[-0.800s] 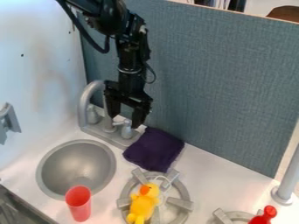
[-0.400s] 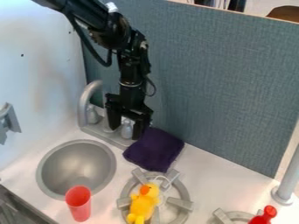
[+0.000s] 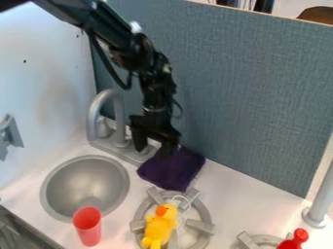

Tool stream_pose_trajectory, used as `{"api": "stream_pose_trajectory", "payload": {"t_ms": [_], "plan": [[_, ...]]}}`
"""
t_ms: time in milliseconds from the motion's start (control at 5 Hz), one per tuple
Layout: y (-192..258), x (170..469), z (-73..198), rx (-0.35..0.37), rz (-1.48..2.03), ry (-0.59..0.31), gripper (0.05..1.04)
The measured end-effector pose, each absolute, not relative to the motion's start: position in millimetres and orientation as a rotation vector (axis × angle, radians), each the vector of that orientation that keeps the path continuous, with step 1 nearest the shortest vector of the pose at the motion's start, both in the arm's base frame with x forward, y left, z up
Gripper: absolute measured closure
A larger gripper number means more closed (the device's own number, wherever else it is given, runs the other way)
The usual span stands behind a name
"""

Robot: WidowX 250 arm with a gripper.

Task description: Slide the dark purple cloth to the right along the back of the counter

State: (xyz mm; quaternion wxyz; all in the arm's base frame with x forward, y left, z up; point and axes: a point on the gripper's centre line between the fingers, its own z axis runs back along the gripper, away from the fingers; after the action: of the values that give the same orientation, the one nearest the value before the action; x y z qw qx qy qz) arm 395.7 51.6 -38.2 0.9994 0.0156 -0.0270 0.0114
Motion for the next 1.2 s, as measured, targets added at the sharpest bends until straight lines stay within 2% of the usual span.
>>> {"api": "stream_pose_trajectory", "payload": {"t_ms": [400, 800, 1200], "plan": [[49, 406, -63, 0.089, 0.118, -0.081, 0.082], [50, 430, -83, 0.144, 0.201, -0.077, 0.083], [38, 433, -97, 0.150, 0.239, -0.028, 0.082]]}}
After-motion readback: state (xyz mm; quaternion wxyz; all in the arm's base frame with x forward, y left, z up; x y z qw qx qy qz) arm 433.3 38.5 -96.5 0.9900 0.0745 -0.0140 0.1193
